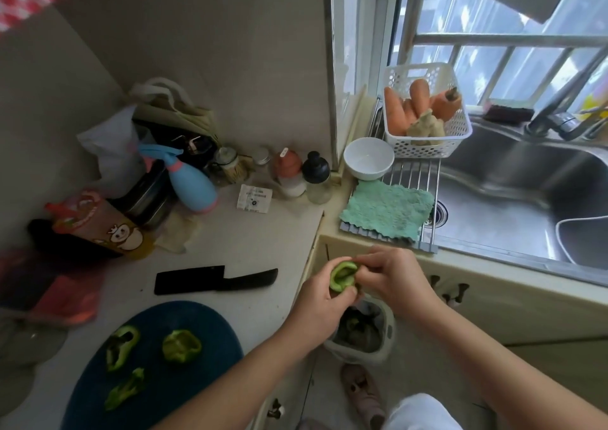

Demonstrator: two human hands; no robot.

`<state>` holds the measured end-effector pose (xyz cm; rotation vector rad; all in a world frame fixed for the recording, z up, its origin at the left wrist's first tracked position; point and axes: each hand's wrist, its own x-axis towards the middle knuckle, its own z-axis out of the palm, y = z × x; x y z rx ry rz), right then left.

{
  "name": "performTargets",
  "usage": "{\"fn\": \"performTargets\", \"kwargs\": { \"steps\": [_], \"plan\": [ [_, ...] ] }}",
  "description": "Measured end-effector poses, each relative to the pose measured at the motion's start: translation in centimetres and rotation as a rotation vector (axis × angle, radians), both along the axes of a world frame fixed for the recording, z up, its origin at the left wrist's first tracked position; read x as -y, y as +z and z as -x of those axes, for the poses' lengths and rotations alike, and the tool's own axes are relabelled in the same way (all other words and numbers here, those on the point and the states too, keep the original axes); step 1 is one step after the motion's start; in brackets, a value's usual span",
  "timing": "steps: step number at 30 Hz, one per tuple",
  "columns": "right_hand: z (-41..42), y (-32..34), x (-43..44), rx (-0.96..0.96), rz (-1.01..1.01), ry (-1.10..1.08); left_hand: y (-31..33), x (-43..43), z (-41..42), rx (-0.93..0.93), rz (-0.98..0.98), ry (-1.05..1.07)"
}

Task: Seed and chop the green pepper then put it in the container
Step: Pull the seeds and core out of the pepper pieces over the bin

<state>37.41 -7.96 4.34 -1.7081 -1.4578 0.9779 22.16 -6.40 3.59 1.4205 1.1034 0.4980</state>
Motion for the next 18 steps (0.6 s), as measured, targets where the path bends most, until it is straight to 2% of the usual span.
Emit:
{"fn": "performTargets", "kwargs": {
  "steps": [8, 12, 18],
  "plan": [
    [-0.8, 0.7, -0.6, -0.095, 0.087, -0.054, 0.2, -0.8, 0.0, 0.072, 0.061, 0.006],
    [-1.3, 1.0, -0.7, -0.227, 0.178, -0.088, 0.1, -0.7, 0.0, 0.078, 0.051, -0.012],
    [-2.0, 1.4, -1.1, -0.213, 0.240, 0.051, -0.1, -0.9, 0.3, 0.045, 0.061, -0.005]
  ]
}}
